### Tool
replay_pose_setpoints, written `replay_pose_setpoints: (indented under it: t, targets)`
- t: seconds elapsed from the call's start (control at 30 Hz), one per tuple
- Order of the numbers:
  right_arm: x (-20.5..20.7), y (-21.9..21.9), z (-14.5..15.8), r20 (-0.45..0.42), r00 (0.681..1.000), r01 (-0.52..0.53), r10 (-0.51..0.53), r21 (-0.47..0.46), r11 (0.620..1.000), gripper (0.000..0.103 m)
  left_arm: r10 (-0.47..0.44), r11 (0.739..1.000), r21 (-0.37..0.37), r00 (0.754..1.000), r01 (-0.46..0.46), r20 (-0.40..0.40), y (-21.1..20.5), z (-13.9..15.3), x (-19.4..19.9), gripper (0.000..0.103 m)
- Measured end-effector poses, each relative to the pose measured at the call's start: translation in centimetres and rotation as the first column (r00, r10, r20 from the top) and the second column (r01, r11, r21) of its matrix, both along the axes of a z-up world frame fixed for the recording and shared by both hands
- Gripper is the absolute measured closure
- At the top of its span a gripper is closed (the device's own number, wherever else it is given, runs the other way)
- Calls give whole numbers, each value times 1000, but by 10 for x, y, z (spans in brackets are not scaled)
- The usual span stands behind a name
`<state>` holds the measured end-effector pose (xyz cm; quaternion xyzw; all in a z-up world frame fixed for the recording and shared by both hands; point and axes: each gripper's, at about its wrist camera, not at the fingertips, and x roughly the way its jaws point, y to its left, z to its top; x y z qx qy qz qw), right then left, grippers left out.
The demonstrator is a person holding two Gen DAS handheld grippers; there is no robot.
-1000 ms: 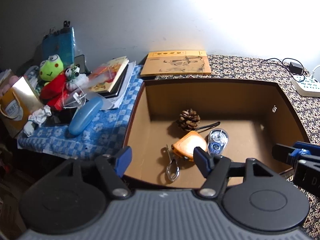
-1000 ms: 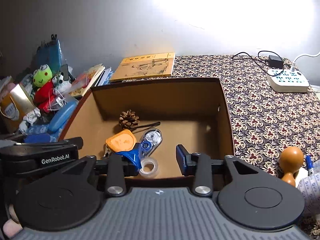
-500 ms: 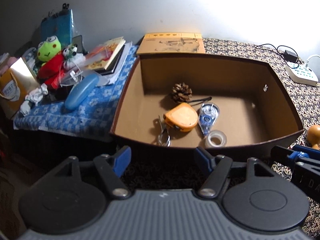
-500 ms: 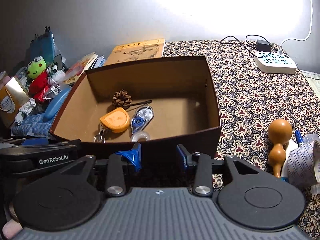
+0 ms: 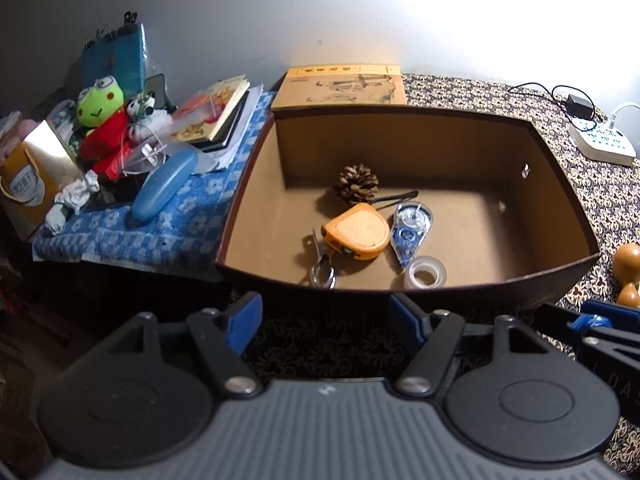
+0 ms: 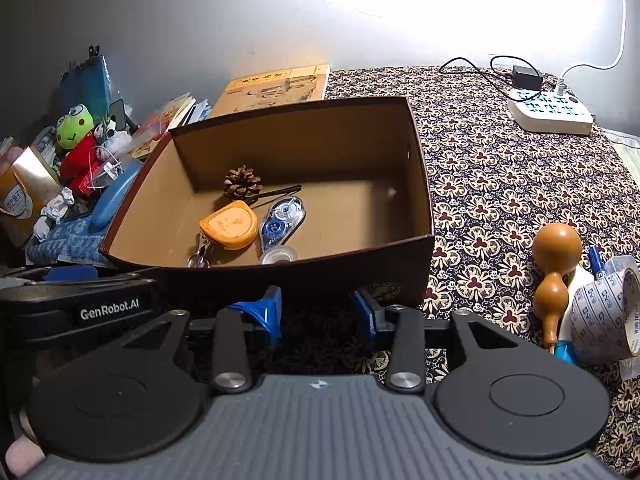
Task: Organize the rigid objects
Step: 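Withdraw the right tool up from the box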
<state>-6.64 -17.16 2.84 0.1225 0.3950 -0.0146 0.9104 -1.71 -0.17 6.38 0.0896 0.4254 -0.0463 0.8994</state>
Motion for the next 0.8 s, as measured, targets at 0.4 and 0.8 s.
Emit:
replay_pose_setpoints:
  t: [0.4,0.8]
  targets:
    - [28,-8,21,95,995,40,-37,-21,999,77,25,1000,-7,998,-24,50,-3,16,31,31]
    - [58,-5,2,74,997,39,-36,-30,999,76,8,1000,3,999,-8,50,0,-4,61,31]
